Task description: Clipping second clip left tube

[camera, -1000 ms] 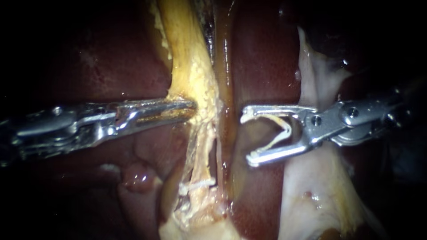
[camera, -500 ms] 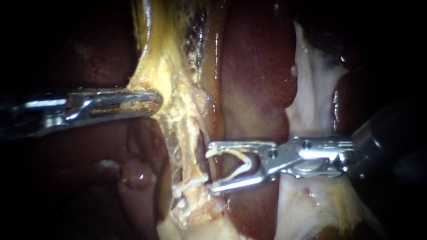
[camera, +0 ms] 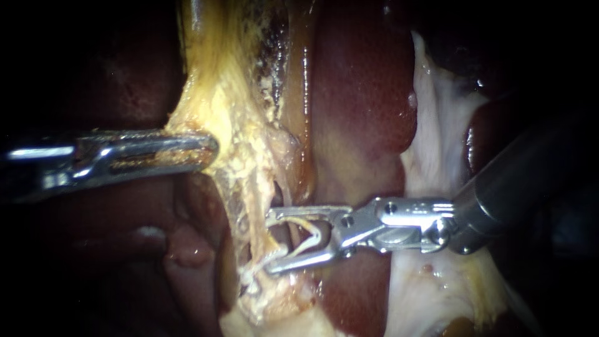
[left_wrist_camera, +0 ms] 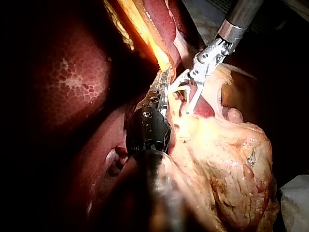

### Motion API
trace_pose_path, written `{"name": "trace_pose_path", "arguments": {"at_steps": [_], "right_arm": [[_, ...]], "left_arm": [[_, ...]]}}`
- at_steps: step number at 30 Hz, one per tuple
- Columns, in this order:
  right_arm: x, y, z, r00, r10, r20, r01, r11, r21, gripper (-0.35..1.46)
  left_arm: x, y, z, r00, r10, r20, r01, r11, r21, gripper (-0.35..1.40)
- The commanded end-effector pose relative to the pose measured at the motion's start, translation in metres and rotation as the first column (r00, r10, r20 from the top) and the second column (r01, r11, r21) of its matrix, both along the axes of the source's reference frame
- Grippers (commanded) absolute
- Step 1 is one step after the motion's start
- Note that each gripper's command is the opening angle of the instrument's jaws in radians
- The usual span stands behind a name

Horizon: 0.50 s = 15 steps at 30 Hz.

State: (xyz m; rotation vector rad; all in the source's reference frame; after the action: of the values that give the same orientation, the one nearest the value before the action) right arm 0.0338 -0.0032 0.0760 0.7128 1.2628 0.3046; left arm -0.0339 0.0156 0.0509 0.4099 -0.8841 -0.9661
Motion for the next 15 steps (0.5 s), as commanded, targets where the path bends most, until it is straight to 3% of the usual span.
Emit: {"name": "trace_pose_path", "arguments": {"at_steps": [1, 8, 15], "right_arm": [[0.0003, -0.0002, -0.0001, 0.9999, -0.010, -0.005, 0.010, 1.000, 0.007, 0.56], [0.0013, -0.0011, -0.0012, 0.9964, -0.062, -0.059, 0.063, 0.998, 0.030, 0.54], [0.0028, -0.0020, -0.0007, 0.9927, -0.095, -0.073, 0.099, 0.994, 0.049, 0.50]], "left_arm": [[0.0000, 0.0000, 0.0000, 1.0000, 0.000, 0.000, 0.000, 1.000, 0.000, -0.35], [0.0001, 0.0000, 0.0001, 1.0000, 0.001, 0.000, -0.001, 1.000, 0.000, -0.35], [0.0000, -0.0001, 0.0003, 1.0000, 0.000, 0.000, 0.000, 1.000, -0.001, -0.35]]}}
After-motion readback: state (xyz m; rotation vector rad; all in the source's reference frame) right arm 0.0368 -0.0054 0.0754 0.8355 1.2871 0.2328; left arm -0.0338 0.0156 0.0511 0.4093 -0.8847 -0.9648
